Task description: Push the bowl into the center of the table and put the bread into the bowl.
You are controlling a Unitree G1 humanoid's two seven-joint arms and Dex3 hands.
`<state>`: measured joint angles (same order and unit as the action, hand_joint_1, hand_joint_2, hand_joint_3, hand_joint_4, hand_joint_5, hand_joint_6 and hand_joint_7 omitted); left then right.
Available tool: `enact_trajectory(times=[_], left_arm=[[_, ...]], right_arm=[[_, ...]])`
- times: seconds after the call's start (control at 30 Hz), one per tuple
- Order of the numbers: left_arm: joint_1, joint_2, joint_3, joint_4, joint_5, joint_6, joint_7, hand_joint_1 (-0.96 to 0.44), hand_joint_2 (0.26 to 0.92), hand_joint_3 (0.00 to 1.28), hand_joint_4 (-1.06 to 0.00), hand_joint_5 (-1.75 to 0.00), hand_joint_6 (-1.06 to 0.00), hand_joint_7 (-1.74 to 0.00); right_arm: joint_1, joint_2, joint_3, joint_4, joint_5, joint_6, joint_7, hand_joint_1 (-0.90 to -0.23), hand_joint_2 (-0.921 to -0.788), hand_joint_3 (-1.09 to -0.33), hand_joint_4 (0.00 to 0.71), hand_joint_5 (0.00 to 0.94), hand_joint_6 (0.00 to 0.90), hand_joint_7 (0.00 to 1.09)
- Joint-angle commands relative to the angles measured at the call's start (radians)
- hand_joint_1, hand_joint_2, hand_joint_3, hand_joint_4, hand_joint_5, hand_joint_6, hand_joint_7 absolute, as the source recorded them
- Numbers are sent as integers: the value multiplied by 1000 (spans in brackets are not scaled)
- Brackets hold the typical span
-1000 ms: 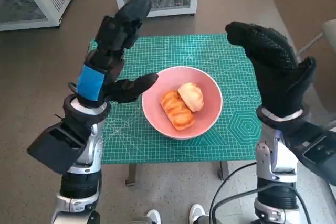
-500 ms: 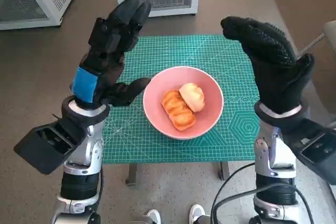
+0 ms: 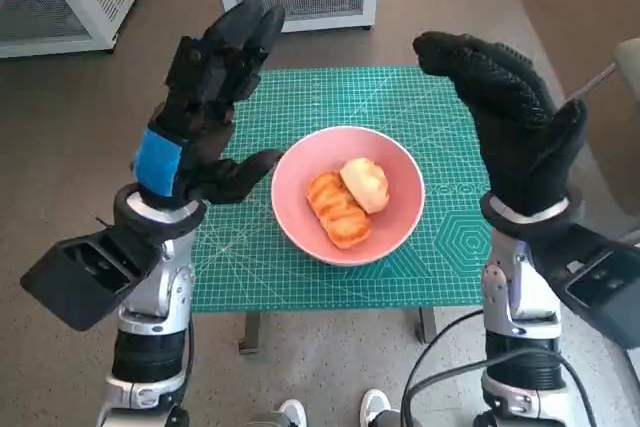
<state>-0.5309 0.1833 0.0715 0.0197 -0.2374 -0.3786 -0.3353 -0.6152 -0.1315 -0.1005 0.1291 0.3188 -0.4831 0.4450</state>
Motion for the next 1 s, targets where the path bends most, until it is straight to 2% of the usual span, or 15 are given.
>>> enact_trajectory(times=[0.03, 0.37, 1.0], left_arm=[[12, 2, 5, -23, -13, 12, -5, -610, 921, 305, -189, -10, 1, -510], [18, 0, 9, -21, -27, 20, -16, -615, 921, 307, -201, -14, 1, -508], [39, 0, 10, -56, -45, 66, -24, -627, 921, 293, -219, -19, 1, -515]], right_arm=[[5, 6, 5, 4, -2, 15, -9, -424, -921, -477, 358, 0, 39, 769], [5, 5, 2, 10, 5, 26, -9, -430, -921, -477, 378, 11, 33, 782], [9, 6, 9, -9, -10, 40, -29, -423, -921, -478, 401, 20, 36, 778]])
